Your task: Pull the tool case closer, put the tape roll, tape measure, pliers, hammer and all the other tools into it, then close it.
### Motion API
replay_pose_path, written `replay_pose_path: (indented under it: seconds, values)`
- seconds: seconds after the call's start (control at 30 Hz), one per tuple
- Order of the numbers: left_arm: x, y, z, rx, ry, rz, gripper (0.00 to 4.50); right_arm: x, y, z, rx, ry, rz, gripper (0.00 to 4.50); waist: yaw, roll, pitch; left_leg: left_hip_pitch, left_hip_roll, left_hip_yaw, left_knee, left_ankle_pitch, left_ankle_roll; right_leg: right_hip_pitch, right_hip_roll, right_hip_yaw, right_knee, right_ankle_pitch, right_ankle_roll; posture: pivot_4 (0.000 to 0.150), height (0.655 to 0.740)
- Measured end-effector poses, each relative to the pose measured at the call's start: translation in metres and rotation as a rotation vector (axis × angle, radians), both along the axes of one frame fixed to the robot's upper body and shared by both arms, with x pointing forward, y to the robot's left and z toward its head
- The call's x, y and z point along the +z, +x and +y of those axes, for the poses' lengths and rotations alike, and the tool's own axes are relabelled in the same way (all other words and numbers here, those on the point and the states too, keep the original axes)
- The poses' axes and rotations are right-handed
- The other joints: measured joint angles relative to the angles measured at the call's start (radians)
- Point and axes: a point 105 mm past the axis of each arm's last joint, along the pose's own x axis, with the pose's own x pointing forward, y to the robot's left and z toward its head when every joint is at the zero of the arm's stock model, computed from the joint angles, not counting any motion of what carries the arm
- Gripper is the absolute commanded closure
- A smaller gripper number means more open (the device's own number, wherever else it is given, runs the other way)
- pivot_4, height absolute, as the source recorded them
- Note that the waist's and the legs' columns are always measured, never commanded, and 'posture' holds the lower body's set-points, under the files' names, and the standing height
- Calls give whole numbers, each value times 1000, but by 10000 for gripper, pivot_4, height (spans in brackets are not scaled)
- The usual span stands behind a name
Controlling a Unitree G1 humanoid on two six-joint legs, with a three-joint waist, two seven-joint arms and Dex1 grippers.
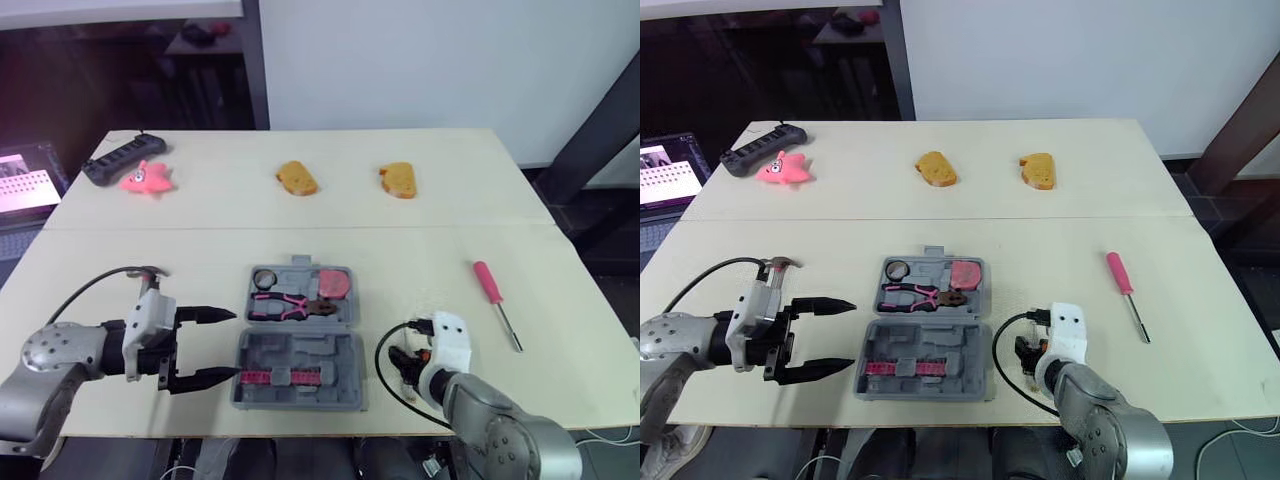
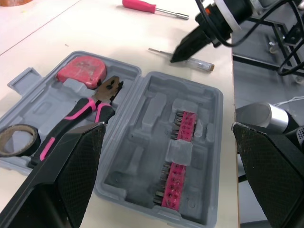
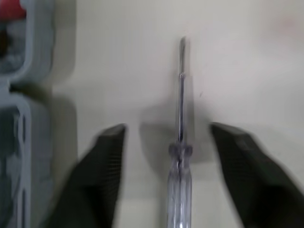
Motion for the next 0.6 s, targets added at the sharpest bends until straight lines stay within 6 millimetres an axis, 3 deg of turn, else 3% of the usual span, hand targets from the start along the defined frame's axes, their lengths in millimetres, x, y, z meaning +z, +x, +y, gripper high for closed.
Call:
replay_pose_path:
  seconds: [0.1, 0.2, 0.27, 0.37, 0.43, 0.53, 0.6]
  values:
    - [0, 0, 0, 3, 2, 0, 0, 28, 9, -5, 21, 30, -91, 429, -2, 0, 0, 0, 0, 0, 0, 0, 0, -1, 0, 0, 1, 0, 0, 1500, 7400]
    - [0, 1, 1, 11, 6, -3, 0, 64, 21, -8, 173, -27, -215, 429, -2, 1, 0, 0, 0, 0, 0, 0, 0, -1, 0, 0, 1, 0, 0, 1500, 7400]
    - [-1, 2, 1, 23, 7, -7, 0, 88, 29, -6, 325, -88, -281, 429, -2, 2, 1, 0, 0, 0, 0, 0, 0, 0, 0, 0, 1, 0, 0, 1500, 7400]
    - [2, 6, -1, 32, 1, -27, 0, 127, 27, 7, 759, -331, -288, 429, -2, 9, 5, 0, 0, 1, 1, 0, 1, 0, 0, 0, 0, 0, 0, 1500, 7400]
    - [2, 7, -1, 36, -4, -31, 0, 127, 11, 11, 1072, -514, -210, 429, 4, 10, 5, 0, 0, 0, -1, -1, 3, 0, 0, -2, -1, 0, 2, 1500, 7400]
    - [-1, 7, -4, 31, -4, -25, 0, 100, -14, 14, 1542, -593, -82, 429, -1, 7, 4, -1, 0, 1, 0, -3, 5, 1, -1, -3, -3, -1, 5, 1500, 7400]
    - [1, 9, -6, 28, -1, -35, 0, 85, -12, 12, 1725, -651, -72, 429, -13, 6, 5, -2, 0, 3, 2, -3, 5, 1, -3, -3, -3, -1, 5, 1500, 7400]
